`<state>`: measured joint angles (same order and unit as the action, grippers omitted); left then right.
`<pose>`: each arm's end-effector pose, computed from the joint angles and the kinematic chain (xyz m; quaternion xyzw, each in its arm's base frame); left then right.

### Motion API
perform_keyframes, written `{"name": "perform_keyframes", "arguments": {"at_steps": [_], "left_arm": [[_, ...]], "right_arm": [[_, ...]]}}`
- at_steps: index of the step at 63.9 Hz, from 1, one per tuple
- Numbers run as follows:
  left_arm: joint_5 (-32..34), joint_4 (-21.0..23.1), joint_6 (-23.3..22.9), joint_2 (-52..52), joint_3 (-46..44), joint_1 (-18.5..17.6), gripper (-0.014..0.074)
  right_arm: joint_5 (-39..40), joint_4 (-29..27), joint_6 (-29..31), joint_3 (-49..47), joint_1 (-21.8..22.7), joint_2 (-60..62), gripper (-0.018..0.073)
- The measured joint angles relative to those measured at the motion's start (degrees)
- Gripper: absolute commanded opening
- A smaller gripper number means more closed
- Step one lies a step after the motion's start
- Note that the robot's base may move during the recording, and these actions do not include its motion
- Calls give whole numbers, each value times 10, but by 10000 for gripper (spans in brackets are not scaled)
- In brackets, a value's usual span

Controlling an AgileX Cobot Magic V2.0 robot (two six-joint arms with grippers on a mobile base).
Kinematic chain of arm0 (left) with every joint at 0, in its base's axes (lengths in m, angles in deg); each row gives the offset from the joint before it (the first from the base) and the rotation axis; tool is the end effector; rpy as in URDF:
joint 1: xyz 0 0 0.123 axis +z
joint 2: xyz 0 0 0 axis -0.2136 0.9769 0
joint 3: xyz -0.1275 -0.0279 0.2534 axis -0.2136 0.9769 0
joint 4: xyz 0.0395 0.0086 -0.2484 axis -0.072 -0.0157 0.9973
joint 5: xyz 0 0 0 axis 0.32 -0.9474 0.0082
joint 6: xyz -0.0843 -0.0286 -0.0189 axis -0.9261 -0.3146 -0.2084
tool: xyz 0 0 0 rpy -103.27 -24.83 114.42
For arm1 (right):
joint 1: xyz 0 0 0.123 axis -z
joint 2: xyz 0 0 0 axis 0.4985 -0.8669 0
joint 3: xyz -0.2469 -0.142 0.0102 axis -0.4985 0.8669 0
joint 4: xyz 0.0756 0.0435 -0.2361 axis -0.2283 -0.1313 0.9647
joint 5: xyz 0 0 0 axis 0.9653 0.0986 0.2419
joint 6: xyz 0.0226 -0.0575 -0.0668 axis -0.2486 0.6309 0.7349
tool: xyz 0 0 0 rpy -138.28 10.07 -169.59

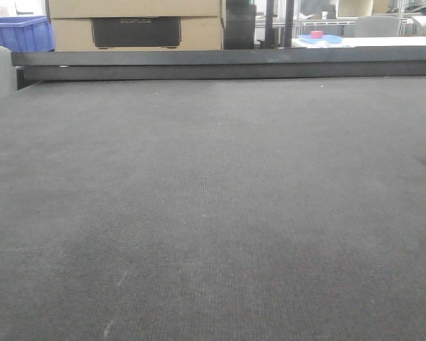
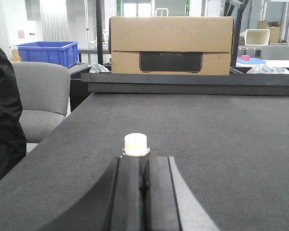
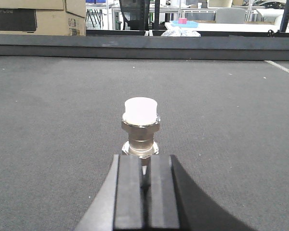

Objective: Place valve from conveyor to right shelf box

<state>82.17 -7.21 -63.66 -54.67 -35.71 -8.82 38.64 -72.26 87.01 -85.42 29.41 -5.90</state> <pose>0.0565 0.0034 0.2124 -0.0131 0.6780 0.0308 0.7343 0.0566 0.0018 0.1996 0.0083 0.7281 0.0232 0.6850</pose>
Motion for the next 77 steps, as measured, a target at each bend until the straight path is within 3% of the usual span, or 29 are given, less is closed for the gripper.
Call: {"name": "perform_keyframes", "arguments": {"at_steps": [39,53,63,70,77], "left_arm": [[10,0,0,0,0,0,-111],[20,1,0,0,0,0,-111],[68,1,0,0,-3,0,-111],[19,2,0,0,-53,0,-111],[-43,-8,0,19,-144,0,-34]], "right_arm": [[6,0,0,0,0,0,-154],[67,0,0,0,0,0,-154],[114,0,0,-2,0,0,-154],[75,0,0,-59,0,0,-144],[17,0,0,-145,0,2,-34]]}}
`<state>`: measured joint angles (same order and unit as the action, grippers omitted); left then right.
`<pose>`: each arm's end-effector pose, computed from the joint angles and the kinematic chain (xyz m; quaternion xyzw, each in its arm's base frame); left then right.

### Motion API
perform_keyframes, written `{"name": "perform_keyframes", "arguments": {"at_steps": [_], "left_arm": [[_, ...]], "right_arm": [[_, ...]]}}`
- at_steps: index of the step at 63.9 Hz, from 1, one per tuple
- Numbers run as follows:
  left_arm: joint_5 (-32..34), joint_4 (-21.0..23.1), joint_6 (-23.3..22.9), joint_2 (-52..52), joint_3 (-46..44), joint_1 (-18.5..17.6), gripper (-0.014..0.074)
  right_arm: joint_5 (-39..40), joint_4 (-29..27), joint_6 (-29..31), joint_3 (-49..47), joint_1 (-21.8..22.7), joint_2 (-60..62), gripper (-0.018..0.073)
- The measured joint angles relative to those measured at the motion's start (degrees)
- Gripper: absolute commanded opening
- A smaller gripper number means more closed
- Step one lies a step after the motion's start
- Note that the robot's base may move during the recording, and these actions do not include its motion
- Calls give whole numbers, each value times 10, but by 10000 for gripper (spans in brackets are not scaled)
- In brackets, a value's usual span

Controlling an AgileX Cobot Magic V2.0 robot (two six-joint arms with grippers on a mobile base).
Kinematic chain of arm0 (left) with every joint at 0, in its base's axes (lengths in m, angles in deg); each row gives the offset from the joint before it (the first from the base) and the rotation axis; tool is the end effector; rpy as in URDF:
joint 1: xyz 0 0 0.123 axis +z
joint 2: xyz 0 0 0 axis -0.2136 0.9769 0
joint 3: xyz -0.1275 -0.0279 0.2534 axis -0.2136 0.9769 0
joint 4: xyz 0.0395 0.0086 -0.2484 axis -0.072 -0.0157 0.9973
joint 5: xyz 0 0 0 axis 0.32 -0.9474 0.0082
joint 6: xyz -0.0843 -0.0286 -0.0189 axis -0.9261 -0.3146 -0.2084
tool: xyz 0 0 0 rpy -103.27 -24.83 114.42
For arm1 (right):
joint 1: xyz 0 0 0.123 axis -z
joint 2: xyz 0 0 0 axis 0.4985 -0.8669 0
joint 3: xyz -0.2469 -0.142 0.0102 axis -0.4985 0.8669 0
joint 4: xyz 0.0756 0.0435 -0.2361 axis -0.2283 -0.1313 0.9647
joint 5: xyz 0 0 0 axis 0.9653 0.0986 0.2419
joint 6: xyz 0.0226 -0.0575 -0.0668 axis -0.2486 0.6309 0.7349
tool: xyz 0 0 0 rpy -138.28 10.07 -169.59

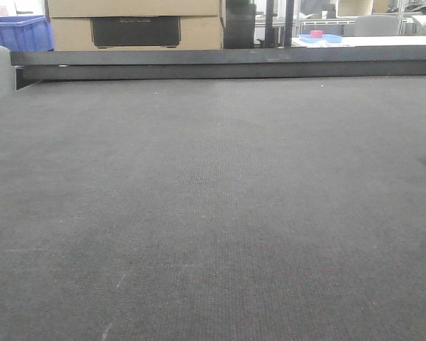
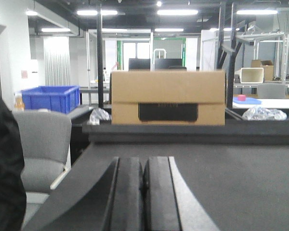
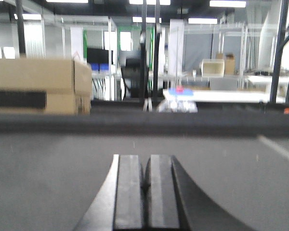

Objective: Place valve from conveyor to right shelf box

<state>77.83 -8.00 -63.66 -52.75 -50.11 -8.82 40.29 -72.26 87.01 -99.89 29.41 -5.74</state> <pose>0.0412 0.0027 0.2872 -0.0086 0.6242 0.0388 0.7803 0.0355 0.0014 0.2858 0.0069 0.6238 0.0243 0.7812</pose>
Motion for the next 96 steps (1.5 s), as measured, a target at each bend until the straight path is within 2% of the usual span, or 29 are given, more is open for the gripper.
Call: {"name": "perform_keyframes", "arguments": {"at_steps": [3,16,20,22,30,38,53,70,96], "left_arm": [[-32,-6,0,19,-43,0,31],[-175,-12,0,143,-212,0,472],[-218,-12,0,183,-254,0,573],[-241,-12,0,201,-270,0,610],[-309,-12,-4,284,-335,-5,592],[-359,-12,-4,359,-391,-23,580],[-463,-12,-4,469,-481,-59,580],[-481,-12,-4,511,-489,-62,580],[-481,-12,-4,511,-489,-62,580]], "right_arm": [[-28,0,0,-40,0,-6,56],[-102,0,0,-171,0,-96,493],[-114,4,0,-195,0,-129,571],[-118,14,0,-203,0,-144,569],[-129,56,0,-212,0,-211,568],[-158,62,0,-232,0,-288,568],[-359,63,0,-411,-2,-465,568],[-559,56,9,-570,-40,-662,568],[-564,50,10,-588,-34,-853,568]]}}
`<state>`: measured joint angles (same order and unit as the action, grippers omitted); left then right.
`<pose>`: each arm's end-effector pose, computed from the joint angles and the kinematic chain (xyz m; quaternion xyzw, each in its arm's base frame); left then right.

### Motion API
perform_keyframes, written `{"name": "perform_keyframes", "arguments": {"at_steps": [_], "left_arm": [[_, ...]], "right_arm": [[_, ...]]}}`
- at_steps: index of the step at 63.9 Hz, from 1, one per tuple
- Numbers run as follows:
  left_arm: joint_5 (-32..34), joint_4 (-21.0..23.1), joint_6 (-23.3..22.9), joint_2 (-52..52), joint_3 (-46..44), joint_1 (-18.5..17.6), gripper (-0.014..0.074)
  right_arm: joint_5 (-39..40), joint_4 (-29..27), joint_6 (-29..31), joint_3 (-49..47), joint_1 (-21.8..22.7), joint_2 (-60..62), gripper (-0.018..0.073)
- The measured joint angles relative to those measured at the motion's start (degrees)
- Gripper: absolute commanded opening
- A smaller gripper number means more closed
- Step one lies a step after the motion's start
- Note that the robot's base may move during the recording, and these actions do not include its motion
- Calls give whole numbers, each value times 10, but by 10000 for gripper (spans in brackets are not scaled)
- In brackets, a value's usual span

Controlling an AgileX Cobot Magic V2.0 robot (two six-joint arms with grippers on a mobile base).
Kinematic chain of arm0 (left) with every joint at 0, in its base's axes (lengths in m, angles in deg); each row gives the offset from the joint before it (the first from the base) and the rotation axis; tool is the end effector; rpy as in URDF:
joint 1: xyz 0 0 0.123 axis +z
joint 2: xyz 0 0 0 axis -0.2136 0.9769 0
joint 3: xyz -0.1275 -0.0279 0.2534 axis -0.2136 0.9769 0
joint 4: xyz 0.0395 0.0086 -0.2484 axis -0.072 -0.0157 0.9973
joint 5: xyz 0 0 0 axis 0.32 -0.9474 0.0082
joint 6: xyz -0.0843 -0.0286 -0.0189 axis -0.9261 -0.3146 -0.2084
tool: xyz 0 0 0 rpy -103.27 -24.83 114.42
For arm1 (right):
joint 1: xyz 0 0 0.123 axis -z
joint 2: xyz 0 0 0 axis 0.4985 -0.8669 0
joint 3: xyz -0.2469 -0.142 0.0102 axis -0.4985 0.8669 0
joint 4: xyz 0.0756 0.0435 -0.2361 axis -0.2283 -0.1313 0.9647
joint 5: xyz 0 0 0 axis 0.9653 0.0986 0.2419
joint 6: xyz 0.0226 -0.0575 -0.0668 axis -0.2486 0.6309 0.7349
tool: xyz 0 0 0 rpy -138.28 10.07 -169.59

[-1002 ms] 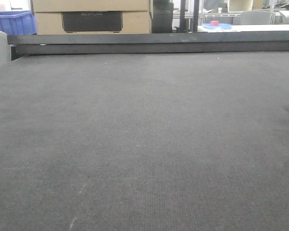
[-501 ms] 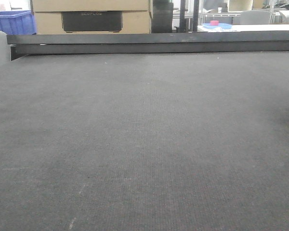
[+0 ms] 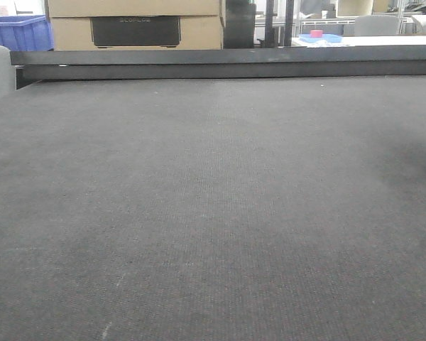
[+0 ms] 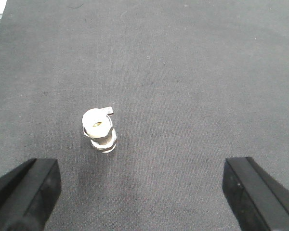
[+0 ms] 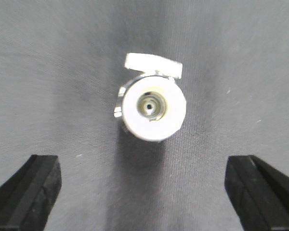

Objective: Place valve from conveyor to right shelf box

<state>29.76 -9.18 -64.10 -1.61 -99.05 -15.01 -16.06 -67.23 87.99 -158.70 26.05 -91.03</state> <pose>0.1711 -0.0045 0.4029 0.0258 0.8963 0.0138 0.4424 0.2971 0.0208 0.3130 -0.0656 0.9827 0.0043 0.1732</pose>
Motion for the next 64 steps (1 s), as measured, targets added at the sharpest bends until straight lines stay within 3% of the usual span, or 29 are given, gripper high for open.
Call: {"name": "perform_keyframes", "arguments": {"at_steps": [21,38,45,52,58,64], "left_arm": [[-1,0,0,0,0,0,580],[-1,0,0,0,0,0,580],[-1,0,0,0,0,0,580],[-1,0,0,0,0,0,580],[-1,0,0,0,0,0,580],[-9,0,0,0,-1,0,580]], "right_arm": [[65,0,0,0,14,-79,568],[74,0,0,0,14,-127,540],[81,0,0,0,14,-135,391],[89,0,0,0,14,-135,127],[89,0,0,0,14,-135,-156],[89,0,0,0,14,-134,-157]]}}
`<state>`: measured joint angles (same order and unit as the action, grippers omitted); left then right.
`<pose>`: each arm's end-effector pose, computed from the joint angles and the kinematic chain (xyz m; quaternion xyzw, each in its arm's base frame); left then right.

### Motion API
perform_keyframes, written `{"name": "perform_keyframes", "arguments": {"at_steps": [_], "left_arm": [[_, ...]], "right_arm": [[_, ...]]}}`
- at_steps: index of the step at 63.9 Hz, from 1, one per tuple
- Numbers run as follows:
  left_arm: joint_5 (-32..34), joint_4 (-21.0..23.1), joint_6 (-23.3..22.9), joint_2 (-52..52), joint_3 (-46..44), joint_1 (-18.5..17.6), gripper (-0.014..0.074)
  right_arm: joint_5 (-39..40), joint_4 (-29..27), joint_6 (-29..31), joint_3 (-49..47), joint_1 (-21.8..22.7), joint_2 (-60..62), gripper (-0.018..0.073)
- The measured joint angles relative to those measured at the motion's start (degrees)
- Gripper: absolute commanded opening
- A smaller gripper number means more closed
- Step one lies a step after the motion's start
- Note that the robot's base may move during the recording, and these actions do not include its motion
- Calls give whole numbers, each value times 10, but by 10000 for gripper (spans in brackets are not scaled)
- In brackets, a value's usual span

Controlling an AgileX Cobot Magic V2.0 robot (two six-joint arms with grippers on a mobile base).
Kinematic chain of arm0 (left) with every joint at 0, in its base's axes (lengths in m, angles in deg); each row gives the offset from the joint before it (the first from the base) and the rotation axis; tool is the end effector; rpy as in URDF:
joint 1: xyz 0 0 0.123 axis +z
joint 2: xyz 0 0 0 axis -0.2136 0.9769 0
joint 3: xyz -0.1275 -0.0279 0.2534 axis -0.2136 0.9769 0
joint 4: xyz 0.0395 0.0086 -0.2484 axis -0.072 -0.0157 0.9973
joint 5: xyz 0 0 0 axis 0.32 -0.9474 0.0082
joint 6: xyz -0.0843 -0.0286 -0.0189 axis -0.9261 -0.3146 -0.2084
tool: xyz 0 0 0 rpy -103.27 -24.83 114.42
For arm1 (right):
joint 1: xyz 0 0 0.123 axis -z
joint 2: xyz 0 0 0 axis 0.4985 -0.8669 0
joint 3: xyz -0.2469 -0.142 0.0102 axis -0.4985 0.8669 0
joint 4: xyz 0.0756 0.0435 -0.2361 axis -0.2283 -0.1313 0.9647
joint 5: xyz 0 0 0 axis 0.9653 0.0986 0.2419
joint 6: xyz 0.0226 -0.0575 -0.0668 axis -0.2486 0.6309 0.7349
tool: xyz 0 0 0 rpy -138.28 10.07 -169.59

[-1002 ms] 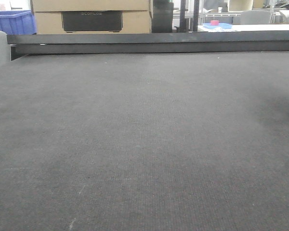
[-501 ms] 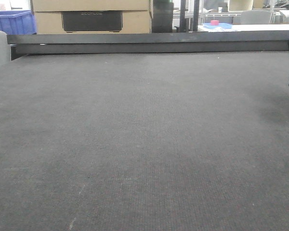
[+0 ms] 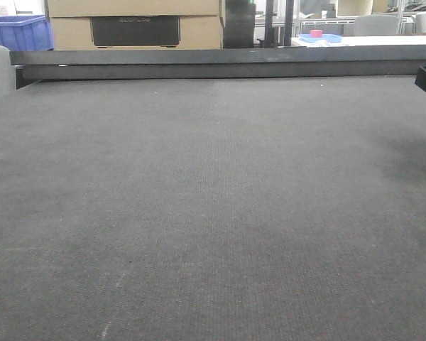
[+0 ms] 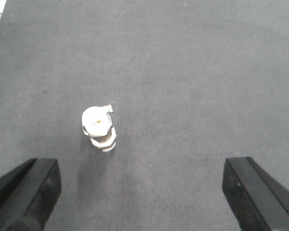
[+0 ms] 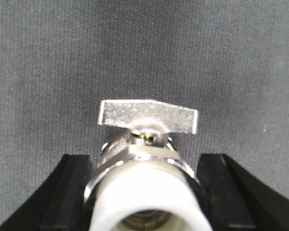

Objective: Place valve from conveyor to right shelf box

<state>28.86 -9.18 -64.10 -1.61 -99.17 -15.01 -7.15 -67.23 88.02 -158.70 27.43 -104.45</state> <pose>0.1702 -0.0044 0.4024 0.0256 0.8993 0.0140 0.4363 0.3473 0.0157 0.2414 -0.0535 0.9895 0.0024 0.1344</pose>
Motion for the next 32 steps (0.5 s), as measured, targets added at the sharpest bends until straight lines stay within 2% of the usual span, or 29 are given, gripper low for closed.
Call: {"name": "perform_keyframes", "arguments": {"at_steps": [19,23,32], "left_arm": [[-105,1,0,77,-80,7,580],[-123,2,0,106,-106,21,580],[-158,13,41,179,-151,69,580]], "right_arm": [[-5,-14,0,2,0,88,-157],[-4,-24,1,6,0,118,-157],[1,-33,1,37,0,189,-157]]}}
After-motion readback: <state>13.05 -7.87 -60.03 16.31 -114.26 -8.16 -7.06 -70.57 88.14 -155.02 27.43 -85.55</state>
